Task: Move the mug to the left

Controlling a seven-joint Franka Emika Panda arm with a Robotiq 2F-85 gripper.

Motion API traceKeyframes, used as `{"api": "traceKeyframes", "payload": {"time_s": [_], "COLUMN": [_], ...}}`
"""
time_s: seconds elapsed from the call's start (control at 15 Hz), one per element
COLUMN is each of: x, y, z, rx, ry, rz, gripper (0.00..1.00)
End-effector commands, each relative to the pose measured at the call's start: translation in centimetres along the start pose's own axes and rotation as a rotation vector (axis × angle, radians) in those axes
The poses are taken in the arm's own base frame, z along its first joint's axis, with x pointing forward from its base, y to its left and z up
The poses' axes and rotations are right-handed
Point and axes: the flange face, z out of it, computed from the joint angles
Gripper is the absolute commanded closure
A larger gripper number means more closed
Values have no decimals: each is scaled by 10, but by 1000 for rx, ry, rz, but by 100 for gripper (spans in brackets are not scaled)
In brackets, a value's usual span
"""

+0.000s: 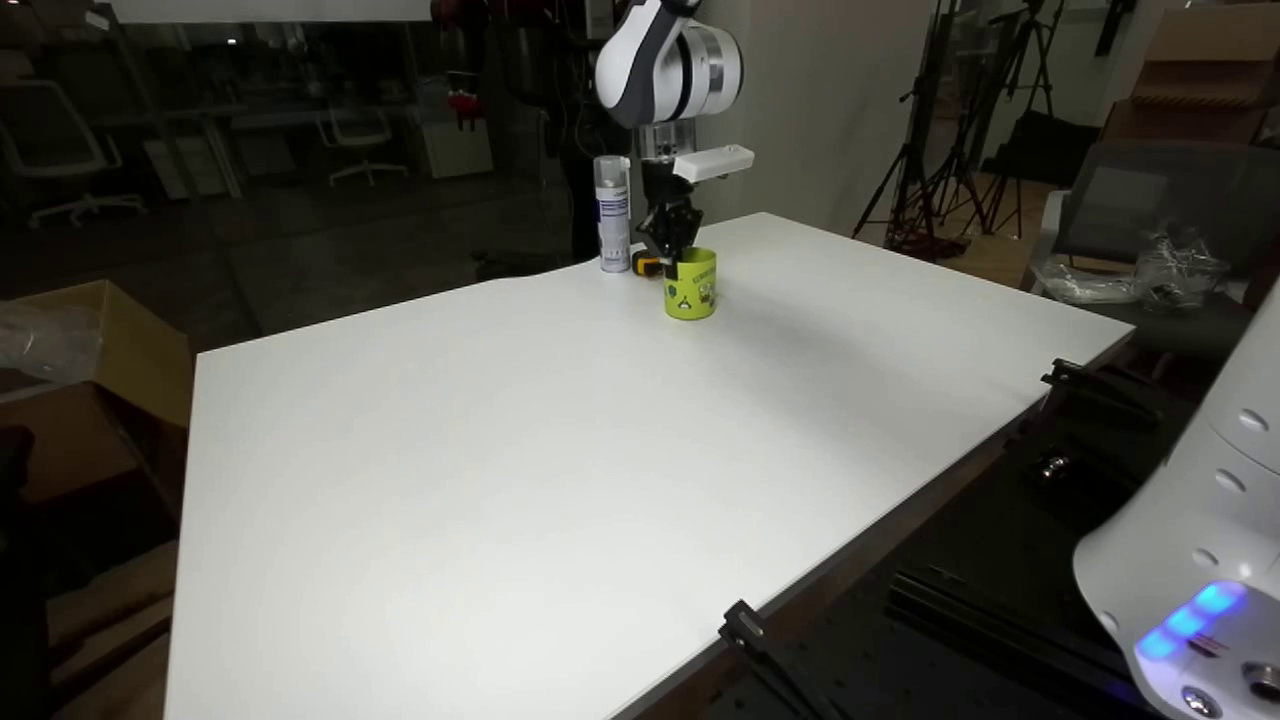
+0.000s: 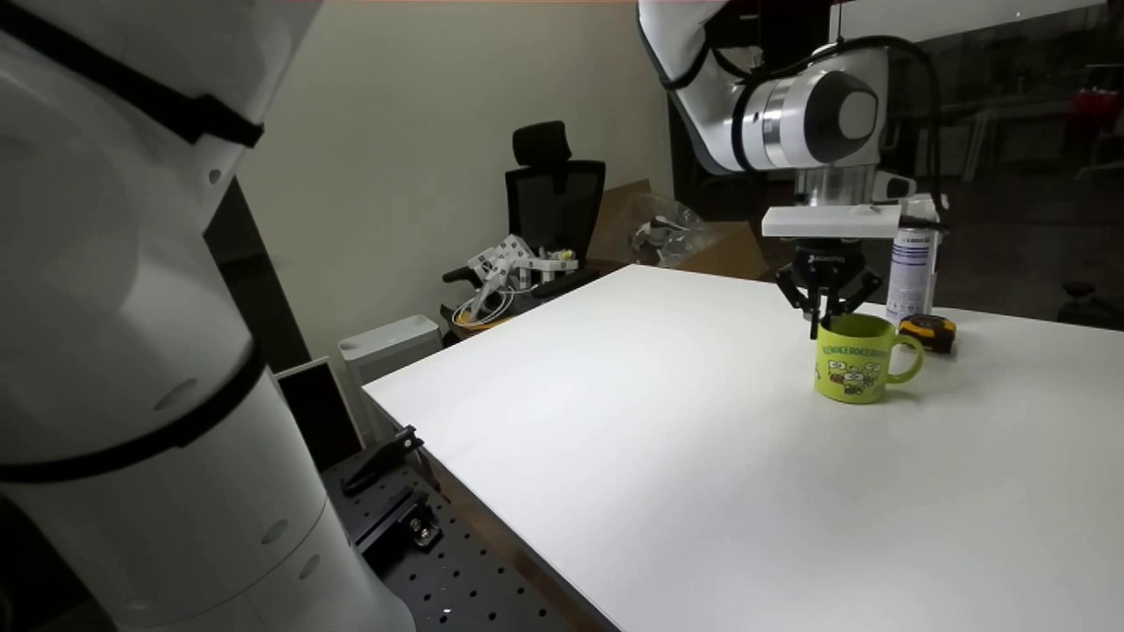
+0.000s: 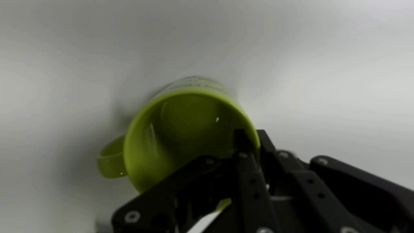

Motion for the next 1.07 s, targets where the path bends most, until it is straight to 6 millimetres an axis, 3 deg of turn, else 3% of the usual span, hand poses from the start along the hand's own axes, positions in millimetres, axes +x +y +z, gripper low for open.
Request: {"api": "traceKeyframes", "payload": {"time_s": [0.0,0.2,0.47,1.0], "x": [13,23,37,62], "y": [-38,-71,-100,-116], "z": [-23,-29,-34,-37], "rx": [-45,-93,-115,-50], "ry": [-25,-32,-19,46], "rz": [-60,-110,-154,-140], "gripper": [98,98,98,98]}}
